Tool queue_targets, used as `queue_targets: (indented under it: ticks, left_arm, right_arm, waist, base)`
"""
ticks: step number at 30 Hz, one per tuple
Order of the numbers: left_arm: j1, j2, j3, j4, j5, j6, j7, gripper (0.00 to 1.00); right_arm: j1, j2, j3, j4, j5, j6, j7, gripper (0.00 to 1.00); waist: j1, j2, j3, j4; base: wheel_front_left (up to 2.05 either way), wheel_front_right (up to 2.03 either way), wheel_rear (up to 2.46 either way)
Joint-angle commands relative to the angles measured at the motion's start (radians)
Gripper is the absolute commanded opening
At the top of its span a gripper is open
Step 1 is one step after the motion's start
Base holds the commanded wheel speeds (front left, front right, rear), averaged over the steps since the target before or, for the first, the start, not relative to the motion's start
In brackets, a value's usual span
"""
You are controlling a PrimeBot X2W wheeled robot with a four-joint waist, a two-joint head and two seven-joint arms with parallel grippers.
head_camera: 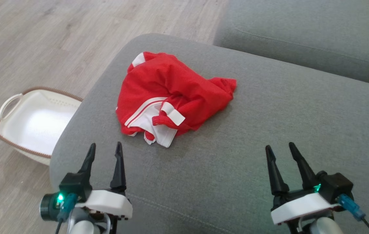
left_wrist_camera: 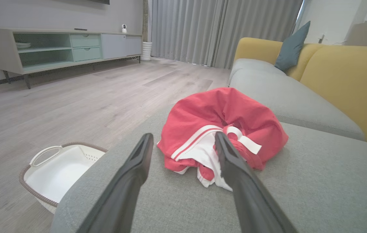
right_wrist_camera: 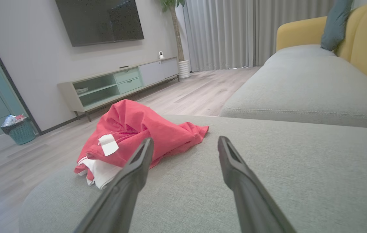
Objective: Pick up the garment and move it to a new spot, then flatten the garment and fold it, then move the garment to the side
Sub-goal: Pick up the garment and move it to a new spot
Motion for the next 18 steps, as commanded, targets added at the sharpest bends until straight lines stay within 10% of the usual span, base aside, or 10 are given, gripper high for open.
queue_targets:
  ticks: [1,18]
  left_arm:
    - [-0.029,-0.003,0.044,-0.033,0.008,0.001,-0.012,1.0]
    - [-0.095,0.006,0.132,-0.056,0.043,-0.03,-0.012,1.0]
  right_arm:
    - [-0.029,-0.008,0.037,-0.031,0.003,-0.001,-0.011,1.0]
    - [-0.079,-0.008,0.003,-0.043,-0.006,-0.001,-0.011,1.0]
  waist:
    - [0.0,0.0,0.009,0.02]
    - [0.0,0.0,0.101,-0.072]
  base:
    - [0.0,0.0,0.0]
    - [0.0,0.0,0.0]
